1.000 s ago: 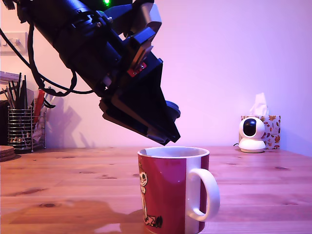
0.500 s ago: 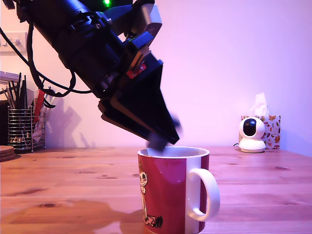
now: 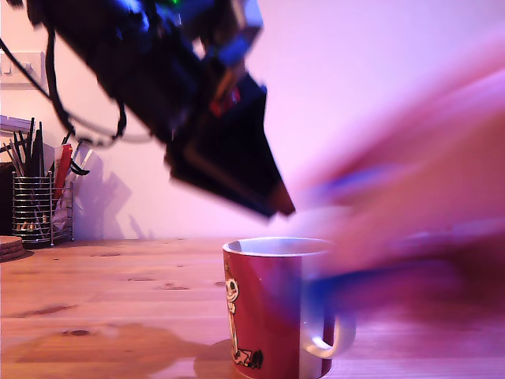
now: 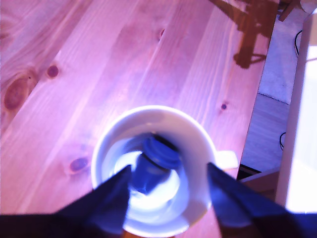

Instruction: Pick up the coffee capsules on the table and drop them inside the coffee cup

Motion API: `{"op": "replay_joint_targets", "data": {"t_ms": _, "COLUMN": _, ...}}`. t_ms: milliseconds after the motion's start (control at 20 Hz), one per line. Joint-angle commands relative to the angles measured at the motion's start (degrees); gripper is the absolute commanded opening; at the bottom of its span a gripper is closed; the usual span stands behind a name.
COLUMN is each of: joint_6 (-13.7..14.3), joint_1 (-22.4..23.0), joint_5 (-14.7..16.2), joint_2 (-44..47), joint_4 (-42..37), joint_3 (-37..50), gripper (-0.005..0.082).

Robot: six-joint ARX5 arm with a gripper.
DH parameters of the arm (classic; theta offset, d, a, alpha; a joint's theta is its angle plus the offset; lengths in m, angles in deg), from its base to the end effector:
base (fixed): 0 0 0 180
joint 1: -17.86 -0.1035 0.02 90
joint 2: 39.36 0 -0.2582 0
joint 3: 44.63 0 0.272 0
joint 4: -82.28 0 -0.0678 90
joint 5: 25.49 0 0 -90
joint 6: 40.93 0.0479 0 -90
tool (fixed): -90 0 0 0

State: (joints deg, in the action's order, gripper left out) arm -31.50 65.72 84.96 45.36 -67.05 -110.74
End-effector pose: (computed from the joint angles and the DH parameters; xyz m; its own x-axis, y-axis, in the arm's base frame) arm 0.2073 -0.2541 0.1884 0.1510 -0.6877 -0.7101 0.9196 0.3614 -0.1543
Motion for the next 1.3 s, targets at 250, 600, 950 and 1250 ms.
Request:
{"op": "replay_joint_targets", "data": {"t_ms": 250, "joint_6": 0.42, "joint_1": -2.03, "joint_5": -4.48, "joint_2": -9.05, "joint_4": -1.27, "joint_3": -0.33, "gripper": -0.0021}}
{"op": "replay_joint_targets", "data": {"t_ms": 600, "joint_6": -0.59, "joint_1": -2.27, "joint_5": -7.72, "joint_2": -9.14, "joint_4": 0.15, "joint_3": -0.33, "gripper": -0.0021}}
{"op": "replay_joint_targets", "data": {"t_ms": 950, "joint_6": -0.59, "joint_1": -4.55, "joint_5": -7.82, "joint_2": -9.7, "joint_4": 0.68, "joint_3": -0.33, "gripper": -0.0021}}
{"op": "replay_joint_targets", "data": {"t_ms": 1250, "joint_6": -0.44, "joint_1": -7.74, "joint_5": -7.85, "joint_2": -14.53, "joint_4": -0.22, "joint_3": -0.31, "gripper": -0.0021}}
